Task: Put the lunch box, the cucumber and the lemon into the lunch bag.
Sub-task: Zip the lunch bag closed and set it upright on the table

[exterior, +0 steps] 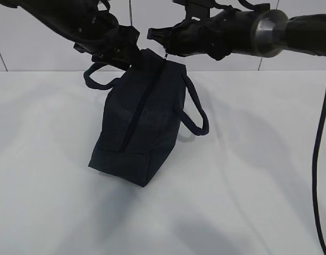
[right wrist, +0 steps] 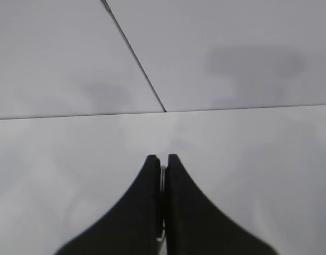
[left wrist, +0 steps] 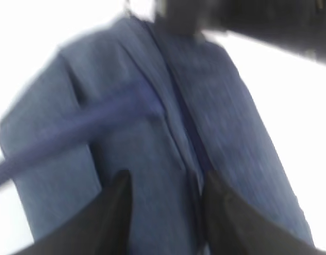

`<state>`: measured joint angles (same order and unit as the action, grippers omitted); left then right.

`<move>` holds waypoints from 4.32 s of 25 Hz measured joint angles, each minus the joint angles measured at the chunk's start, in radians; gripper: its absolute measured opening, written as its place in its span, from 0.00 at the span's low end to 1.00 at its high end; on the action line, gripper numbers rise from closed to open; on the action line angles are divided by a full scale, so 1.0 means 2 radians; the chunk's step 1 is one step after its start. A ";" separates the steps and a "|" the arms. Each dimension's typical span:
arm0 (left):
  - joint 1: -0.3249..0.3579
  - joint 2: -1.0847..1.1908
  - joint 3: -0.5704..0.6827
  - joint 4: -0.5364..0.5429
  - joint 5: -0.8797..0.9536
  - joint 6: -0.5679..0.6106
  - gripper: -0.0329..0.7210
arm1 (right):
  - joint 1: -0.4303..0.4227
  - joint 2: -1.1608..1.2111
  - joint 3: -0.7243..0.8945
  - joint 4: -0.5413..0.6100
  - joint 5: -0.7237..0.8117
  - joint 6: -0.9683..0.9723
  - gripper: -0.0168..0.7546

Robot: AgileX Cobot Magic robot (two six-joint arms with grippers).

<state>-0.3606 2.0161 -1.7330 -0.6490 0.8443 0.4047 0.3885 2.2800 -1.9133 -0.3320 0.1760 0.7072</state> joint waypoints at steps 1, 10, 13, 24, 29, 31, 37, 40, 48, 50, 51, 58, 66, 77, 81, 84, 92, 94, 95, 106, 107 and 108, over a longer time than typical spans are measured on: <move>0.000 0.000 0.000 -0.003 -0.006 0.000 0.48 | 0.000 0.000 0.000 0.000 0.000 0.000 0.02; 0.000 0.028 -0.001 -0.056 -0.015 0.025 0.47 | 0.000 0.000 0.000 0.000 0.001 -0.001 0.02; 0.000 0.040 -0.004 -0.060 -0.015 0.027 0.38 | 0.000 0.000 0.000 0.000 0.001 -0.001 0.02; 0.001 0.043 -0.015 -0.058 0.037 0.071 0.03 | -0.001 0.000 0.000 -0.012 0.001 -0.001 0.02; 0.001 0.039 -0.015 -0.049 0.048 0.073 0.03 | -0.001 0.011 0.000 -0.017 0.002 -0.001 0.02; 0.001 0.032 -0.015 -0.041 0.052 0.073 0.03 | -0.001 0.015 0.000 -0.017 0.002 -0.001 0.02; 0.001 0.024 -0.015 -0.031 0.061 0.073 0.03 | 0.000 0.026 0.000 -0.017 -0.001 -0.001 0.02; 0.001 0.024 -0.015 -0.030 0.069 0.073 0.03 | 0.000 0.033 0.000 -0.017 0.001 -0.001 0.02; 0.001 0.024 -0.015 -0.029 0.073 0.073 0.03 | 0.000 0.037 0.000 -0.017 0.013 -0.001 0.02; 0.001 0.024 -0.015 -0.029 0.073 0.073 0.03 | 0.000 0.037 0.000 -0.016 0.024 -0.001 0.02; 0.001 0.024 -0.015 -0.029 0.073 0.073 0.03 | 0.000 0.037 0.000 -0.016 0.029 -0.001 0.02; 0.001 0.024 -0.015 -0.029 0.072 0.073 0.03 | 0.002 0.037 0.000 -0.003 0.058 -0.007 0.02; 0.001 0.025 -0.015 -0.029 0.080 0.073 0.03 | 0.011 0.036 -0.003 0.000 0.082 -0.066 0.02; 0.001 0.026 -0.015 -0.029 0.091 0.073 0.03 | 0.012 0.032 -0.010 0.059 0.134 -0.171 0.02; 0.001 0.026 -0.015 -0.029 0.093 0.074 0.03 | 0.012 0.032 -0.013 0.082 0.149 -0.193 0.02; 0.001 0.026 -0.015 -0.028 0.095 0.074 0.03 | 0.011 0.032 -0.014 0.102 0.159 -0.222 0.02; 0.001 0.026 -0.015 -0.028 0.103 0.074 0.03 | 0.010 0.032 -0.053 0.135 0.245 -0.278 0.02; 0.001 0.026 -0.015 -0.028 0.103 0.075 0.03 | 0.009 0.032 -0.063 0.152 0.268 -0.284 0.02; 0.001 0.026 -0.015 -0.028 0.103 0.075 0.03 | 0.009 0.032 -0.066 0.161 0.277 -0.287 0.02; 0.001 0.026 -0.015 -0.025 0.105 0.075 0.03 | 0.008 0.044 -0.074 0.198 0.298 -0.292 0.02; 0.001 0.026 -0.015 -0.025 0.106 0.075 0.03 | 0.008 0.045 -0.081 0.198 0.308 -0.297 0.02; 0.001 0.026 -0.015 -0.025 0.108 0.075 0.03 | 0.008 0.045 -0.088 0.198 0.319 -0.302 0.02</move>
<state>-0.3592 2.0676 -1.7622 -0.6990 1.0609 0.5539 0.4042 2.3704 -2.0900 0.0638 0.8146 0.1032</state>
